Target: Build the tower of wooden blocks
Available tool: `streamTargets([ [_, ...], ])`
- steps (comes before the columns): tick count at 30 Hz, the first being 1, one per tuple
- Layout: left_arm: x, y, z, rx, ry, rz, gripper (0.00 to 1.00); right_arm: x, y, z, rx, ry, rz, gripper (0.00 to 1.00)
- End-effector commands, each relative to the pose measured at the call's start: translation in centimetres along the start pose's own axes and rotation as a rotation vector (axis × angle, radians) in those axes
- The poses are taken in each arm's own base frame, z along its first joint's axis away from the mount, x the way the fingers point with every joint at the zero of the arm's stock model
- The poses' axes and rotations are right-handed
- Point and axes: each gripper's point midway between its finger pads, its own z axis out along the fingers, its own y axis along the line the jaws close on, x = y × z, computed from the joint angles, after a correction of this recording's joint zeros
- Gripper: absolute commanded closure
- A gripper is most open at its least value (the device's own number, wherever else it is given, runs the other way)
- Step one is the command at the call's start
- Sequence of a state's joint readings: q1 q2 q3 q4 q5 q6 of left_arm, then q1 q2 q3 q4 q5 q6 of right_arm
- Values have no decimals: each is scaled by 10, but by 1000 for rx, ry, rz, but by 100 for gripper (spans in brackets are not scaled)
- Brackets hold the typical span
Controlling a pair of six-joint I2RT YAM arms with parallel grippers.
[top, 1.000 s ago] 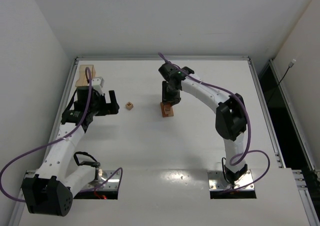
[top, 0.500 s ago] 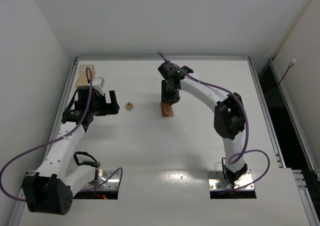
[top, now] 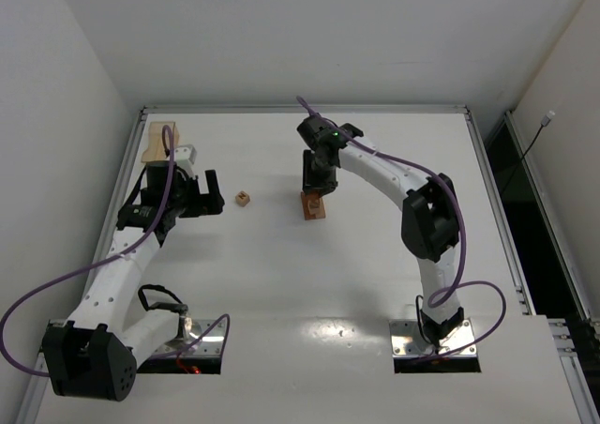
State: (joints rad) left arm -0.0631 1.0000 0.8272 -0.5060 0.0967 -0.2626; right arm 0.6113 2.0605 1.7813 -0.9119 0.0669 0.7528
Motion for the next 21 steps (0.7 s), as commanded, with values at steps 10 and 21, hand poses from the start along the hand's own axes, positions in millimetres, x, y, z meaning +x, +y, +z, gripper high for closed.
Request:
streamTargets([
  [10, -21, -2, -2, 6, -61, 3, 0, -8, -1, 5, -24, -8, 26, 100],
  [21, -20, -3, 0, 14, -50, 2, 0, 0, -7, 10, -20, 23, 34, 100],
])
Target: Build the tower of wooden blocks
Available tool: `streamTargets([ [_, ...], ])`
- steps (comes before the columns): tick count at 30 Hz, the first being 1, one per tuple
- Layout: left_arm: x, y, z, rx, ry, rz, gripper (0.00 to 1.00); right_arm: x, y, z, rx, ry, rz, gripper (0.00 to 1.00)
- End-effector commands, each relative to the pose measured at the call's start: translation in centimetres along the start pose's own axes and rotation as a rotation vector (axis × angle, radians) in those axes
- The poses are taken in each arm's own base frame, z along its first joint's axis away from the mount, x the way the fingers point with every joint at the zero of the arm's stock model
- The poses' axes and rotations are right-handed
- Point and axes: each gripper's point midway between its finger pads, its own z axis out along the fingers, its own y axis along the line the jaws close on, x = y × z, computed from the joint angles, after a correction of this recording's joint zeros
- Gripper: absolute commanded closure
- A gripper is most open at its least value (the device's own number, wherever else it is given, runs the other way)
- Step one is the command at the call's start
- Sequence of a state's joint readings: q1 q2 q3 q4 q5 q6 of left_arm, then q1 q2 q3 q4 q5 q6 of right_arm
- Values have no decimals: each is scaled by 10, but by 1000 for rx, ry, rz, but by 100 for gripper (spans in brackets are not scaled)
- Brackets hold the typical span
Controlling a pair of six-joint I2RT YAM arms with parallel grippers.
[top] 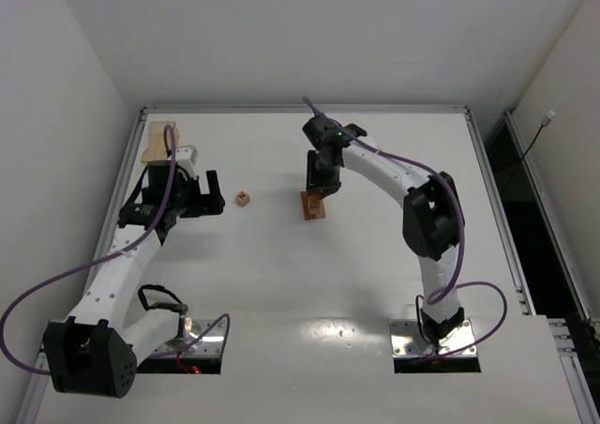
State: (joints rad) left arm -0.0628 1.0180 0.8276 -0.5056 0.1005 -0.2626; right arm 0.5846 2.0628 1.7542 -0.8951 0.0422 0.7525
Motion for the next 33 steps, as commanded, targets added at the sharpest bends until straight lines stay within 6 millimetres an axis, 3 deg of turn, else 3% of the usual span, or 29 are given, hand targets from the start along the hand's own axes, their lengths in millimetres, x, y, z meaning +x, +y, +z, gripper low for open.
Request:
streamTargets([
  [1, -23, -3, -4, 13, -67, 4, 0, 0, 2, 6, -15, 4, 10, 100],
  [20, -23, -3, -4, 13, -67, 4, 0, -4, 9, 9, -43, -1, -9, 100],
  [25, -19, -2, -3, 12, -58, 3, 0, -8, 6, 11, -40, -3, 0, 89],
  [29, -17, -2, -1, 10, -49, 2, 0, -8, 6, 11, -40, -3, 0, 86],
  [33, -19, -2, 0, 12, -58, 3, 0, -6, 7, 9, -48, 2, 0, 75],
])
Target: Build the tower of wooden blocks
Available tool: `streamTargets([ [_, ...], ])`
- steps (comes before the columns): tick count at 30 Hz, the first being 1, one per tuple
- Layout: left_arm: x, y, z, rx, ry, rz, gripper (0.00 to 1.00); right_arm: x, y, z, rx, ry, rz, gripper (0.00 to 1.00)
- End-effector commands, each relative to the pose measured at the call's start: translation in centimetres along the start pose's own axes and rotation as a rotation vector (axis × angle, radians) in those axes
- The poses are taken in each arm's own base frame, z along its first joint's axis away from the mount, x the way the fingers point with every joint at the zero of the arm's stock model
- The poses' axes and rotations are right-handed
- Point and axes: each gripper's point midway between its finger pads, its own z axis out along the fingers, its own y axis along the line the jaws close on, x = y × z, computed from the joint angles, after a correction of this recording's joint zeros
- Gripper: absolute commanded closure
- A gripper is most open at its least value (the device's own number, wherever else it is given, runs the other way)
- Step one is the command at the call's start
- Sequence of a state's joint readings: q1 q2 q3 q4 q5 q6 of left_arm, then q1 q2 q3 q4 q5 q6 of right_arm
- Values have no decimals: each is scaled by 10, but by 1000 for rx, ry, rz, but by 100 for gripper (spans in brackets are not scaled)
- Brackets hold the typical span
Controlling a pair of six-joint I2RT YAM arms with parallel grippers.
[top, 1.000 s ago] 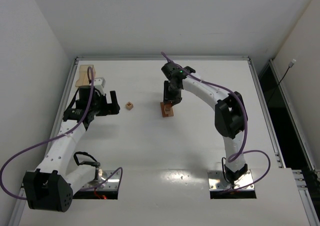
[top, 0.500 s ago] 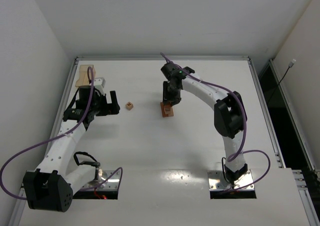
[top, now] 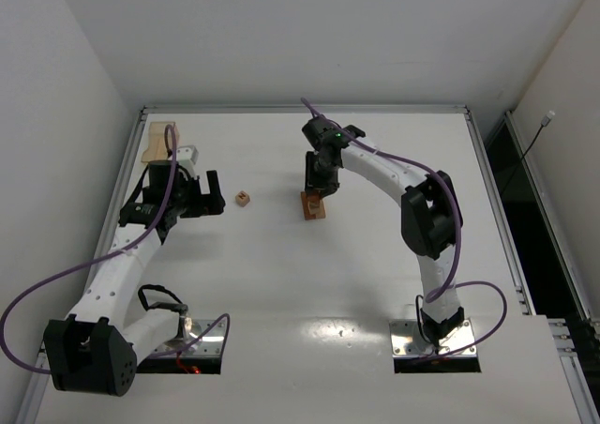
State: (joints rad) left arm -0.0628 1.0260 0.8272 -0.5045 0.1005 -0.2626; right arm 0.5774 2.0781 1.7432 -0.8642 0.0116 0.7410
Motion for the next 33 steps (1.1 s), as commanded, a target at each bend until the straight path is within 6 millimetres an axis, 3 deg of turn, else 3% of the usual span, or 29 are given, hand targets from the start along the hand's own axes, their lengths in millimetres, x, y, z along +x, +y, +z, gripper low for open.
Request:
streamTargets([
  [1, -21, -3, -2, 13, -66, 4, 0, -6, 4, 0, -22, -10, -5, 71],
  [3, -21, -3, -2, 13, -66, 4, 0, -4, 2, 2, -17, -3, -5, 62],
  [4, -21, -3, -2, 13, -66, 4, 0, -5, 3, -1, -22, -10, -14, 46],
  [6, -21, -3, -2, 13, -66, 4, 0, -6, 5, -1, -36, -12, -24, 25],
  [10, -21, -3, -2, 13, -66, 4, 0, -10, 9, -9, -61, -32, -69, 8],
  [13, -21, -3, -2, 13, -66, 4, 0, -15, 13, -12, -86, -55, -106, 6],
  [15, -22, -3, -4, 14, -75, 5, 0, -18, 27, -26, -119, -94, -161, 6],
  [17, -22, -5, -4, 25, -73, 16, 0, -25, 28, -37, -126, -134, -204, 6],
  [21, -19, -14, -6, 88, -38, 79, 0, -34, 28, -72, -111, -255, -345, 6],
  [22, -17, -14, -4, 93, -4, 90, 0, -36, 25, -91, -99, -311, -372, 6],
  [24, -22, -16, -1, 100, 12, 97, 0, -39, 17, -109, -79, -368, -450, 4],
  [25, -16, -13, 8, 95, 57, 112, 0, -37, 8, -112, -53, -388, -467, 3],
  [26, -15, -16, 12, 115, 74, 118, 0, -41, 3, -137, -60, -447, -500, 2],
  [28, -8, -17, 21, 137, 122, 129, 0, -44, -14, -148, -15, -500, -520, 0],
  [31, 3, -29, 45, 168, 205, 183, 2, -53, -43, -180, 39, -596, -571, 0],
  [32, 16, -26, 57, 161, 262, 195, 3, -53, -52, -185, 65, -607, -594, 0],
  [33, 13, -26, 64, 162, 260, 205, 5, -51, -63, -194, 79, -629, -600, 0],
])
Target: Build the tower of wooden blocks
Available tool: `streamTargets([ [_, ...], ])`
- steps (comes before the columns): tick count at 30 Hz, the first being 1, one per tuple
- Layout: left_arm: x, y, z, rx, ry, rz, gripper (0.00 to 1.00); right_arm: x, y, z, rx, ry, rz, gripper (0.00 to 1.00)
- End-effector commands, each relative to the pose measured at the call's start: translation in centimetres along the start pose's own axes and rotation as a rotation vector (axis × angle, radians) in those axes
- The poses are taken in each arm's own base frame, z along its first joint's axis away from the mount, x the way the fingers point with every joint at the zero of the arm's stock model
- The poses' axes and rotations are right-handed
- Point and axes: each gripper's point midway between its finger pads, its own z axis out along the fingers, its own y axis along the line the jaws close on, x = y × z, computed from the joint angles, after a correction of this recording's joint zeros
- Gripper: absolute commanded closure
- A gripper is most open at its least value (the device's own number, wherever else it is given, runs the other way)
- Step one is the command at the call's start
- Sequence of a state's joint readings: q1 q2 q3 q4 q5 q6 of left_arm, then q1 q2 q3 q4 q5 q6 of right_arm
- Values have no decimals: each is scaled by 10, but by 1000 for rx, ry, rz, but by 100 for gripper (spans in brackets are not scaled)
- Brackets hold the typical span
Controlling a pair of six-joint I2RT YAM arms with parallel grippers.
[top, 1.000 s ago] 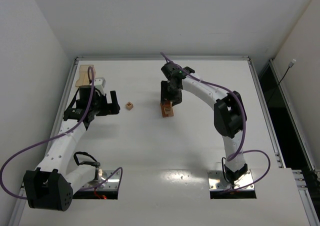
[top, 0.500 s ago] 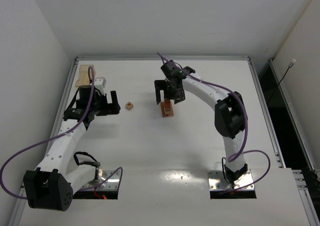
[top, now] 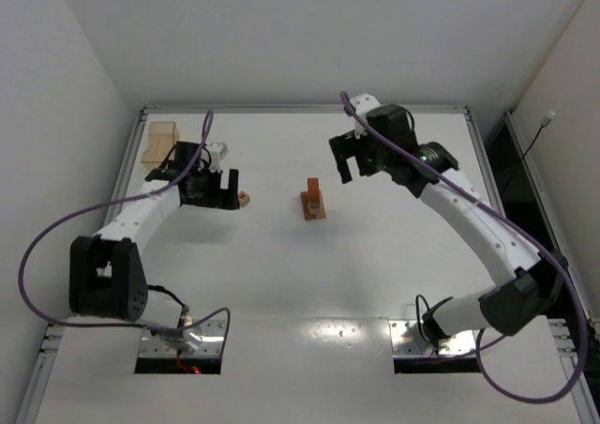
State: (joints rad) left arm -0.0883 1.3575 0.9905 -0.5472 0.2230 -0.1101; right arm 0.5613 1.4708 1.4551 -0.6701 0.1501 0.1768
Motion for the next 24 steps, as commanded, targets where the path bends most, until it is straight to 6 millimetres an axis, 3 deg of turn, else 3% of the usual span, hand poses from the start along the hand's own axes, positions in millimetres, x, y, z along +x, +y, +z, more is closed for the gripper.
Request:
streamTargets([
  [1, -3, -8, 19, 29, 50, 78, 9, -6, -41, -19, 117, -79, -123, 0],
  [5, -9, -9, 48, -2, 57, 171, 15, 12, -60, -34, 155, -81, -136, 0],
  [10, -18, -5, 70, -54, 52, 248, 18, 17, -74, -42, 188, -104, -101, 0],
  [18, -26, 2, 101, -92, 61, 319, 22, 20, -70, -29, 126, -81, -69, 0],
  [24, -28, -7, 119, -9, 47, 393, 24, 27, -71, -24, 109, -63, -47, 0],
])
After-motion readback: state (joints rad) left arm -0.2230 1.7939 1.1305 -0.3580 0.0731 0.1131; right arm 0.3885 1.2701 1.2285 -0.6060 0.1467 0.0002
